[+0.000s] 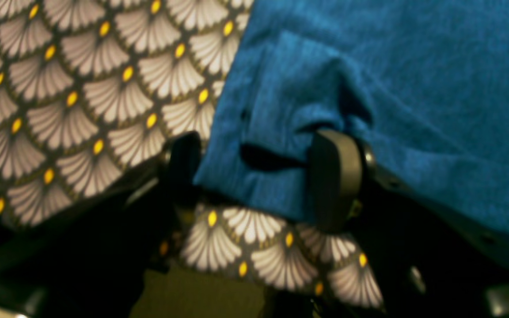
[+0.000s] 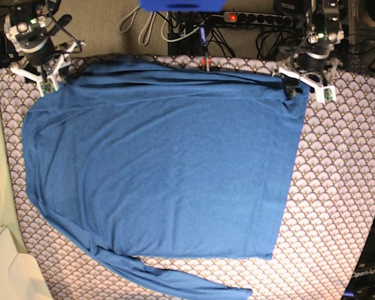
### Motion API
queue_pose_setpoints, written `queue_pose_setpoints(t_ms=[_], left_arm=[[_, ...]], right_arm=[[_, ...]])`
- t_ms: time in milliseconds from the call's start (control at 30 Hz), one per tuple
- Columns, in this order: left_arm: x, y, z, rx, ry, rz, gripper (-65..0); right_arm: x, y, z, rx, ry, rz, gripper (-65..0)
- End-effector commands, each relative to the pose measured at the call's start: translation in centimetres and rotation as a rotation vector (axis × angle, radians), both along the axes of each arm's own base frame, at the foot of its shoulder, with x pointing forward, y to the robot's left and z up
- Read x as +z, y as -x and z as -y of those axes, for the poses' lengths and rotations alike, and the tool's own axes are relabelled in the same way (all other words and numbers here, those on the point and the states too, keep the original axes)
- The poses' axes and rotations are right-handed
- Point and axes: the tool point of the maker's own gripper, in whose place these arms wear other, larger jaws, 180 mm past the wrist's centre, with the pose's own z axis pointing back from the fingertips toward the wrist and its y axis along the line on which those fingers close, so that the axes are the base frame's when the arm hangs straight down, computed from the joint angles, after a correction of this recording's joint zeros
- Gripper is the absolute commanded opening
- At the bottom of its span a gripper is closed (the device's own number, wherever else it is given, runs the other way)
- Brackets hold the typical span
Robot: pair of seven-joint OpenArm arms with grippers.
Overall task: Fold the T-shirt properly
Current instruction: 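Release the shirt corner with the right gripper and raise it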
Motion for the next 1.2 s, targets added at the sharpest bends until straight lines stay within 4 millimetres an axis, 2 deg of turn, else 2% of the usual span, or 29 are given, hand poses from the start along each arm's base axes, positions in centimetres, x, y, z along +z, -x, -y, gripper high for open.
queue_pose_setpoints(t_ms=[0, 100, 233, 367, 533, 633, 867, 1167], left_arm=[[1.4, -0.5, -0.1, -0.009, -0.014, 0.044, -26.7], [2.9, -1.1, 0.3, -0.021, -0.018, 0.084, -26.7], [3.2, -1.2, 0.3, -0.021, -0.02, 0.091, -26.6], [3.4, -1.3, 0.0, -0.02, -0.028, 0.096, -26.6], [4.1, -1.4, -2.2, 0.033, -0.055, 0.113, -26.6], [4.2, -1.5, -2.5, 0.034, -0.062, 0.116, -26.6], [4.2, -1.5, -2.4, 0.035, -0.061, 0.116, -26.6], [4.2, -1.5, -2.4, 0.036, -0.06, 0.116, -26.6]], right_arm=[[1.7, -1.1, 0.0, 0.013, 0.007, 0.062, -38.1], [3.1, -1.9, -0.6, 0.031, 0.007, 0.104, -37.9], [3.2, -2.2, -1.0, 0.05, 0.008, 0.108, -37.9], [2.6, -2.0, -3.3, 0.132, -0.017, 0.083, -37.9], [1.9, -2.3, -6.7, 0.225, -0.064, 0.07, -37.9], [1.9, -2.7, -7.9, 0.266, -0.076, 0.074, -37.9], [1.5, -4.2, -8.1, 0.271, -0.042, 0.034, -37.9], [0.2, -3.6, -8.3, 0.284, -0.044, -0.007, -37.9]])
